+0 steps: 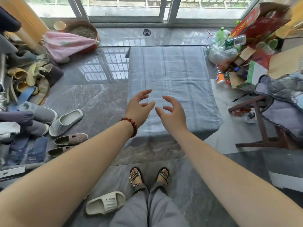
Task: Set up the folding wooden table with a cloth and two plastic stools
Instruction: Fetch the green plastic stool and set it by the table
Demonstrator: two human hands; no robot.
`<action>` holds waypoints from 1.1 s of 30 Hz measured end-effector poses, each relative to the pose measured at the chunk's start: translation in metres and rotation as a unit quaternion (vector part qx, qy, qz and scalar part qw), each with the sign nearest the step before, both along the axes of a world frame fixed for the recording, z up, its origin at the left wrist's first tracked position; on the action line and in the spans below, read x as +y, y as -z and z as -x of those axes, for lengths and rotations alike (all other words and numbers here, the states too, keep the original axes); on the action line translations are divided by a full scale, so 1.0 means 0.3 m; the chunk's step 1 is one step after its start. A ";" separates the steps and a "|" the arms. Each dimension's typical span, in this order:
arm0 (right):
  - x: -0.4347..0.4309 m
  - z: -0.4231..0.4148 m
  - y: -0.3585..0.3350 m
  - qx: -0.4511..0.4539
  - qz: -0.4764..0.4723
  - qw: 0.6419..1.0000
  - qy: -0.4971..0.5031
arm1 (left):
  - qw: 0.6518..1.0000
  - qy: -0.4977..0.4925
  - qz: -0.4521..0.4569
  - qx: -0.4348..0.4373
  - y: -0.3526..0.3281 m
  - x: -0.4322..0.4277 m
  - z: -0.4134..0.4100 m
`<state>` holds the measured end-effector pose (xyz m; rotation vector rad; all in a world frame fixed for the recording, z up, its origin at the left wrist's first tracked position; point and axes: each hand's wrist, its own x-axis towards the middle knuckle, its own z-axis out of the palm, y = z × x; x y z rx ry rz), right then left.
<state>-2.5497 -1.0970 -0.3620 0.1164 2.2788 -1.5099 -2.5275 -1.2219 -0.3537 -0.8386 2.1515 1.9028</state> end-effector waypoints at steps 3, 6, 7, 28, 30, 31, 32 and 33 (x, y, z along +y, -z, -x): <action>0.022 -0.011 -0.186 0.018 0.029 0.999 0.022 | 0.999 -0.011 -0.007 0.046 -0.207 0.000 -0.018; 0.041 -0.018 -0.357 0.051 0.052 0.996 0.044 | 0.996 -0.006 -0.009 0.085 -0.381 0.016 -0.025; 0.048 -0.023 -0.410 0.064 0.058 0.995 0.047 | 0.996 0.005 -0.006 0.094 -0.431 0.025 -0.028; 0.232 -0.229 -0.879 0.174 0.161 0.968 0.075 | 0.968 0.108 -0.106 0.199 -0.898 0.182 -0.233; 0.253 -0.240 -0.894 0.179 0.165 0.966 0.086 | 0.967 0.119 -0.105 0.201 -0.920 0.200 -0.233; 0.266 -0.245 -0.904 0.182 0.166 0.965 0.090 | 0.966 0.126 -0.105 0.201 -0.930 0.210 -0.232; 0.278 -0.249 -0.914 0.186 0.167 0.964 0.094 | 0.965 0.133 -0.104 0.203 -0.940 0.218 -0.231; 0.292 -0.254 -0.923 0.189 0.172 0.962 0.099 | 0.963 0.142 -0.104 0.204 -0.953 0.229 -0.232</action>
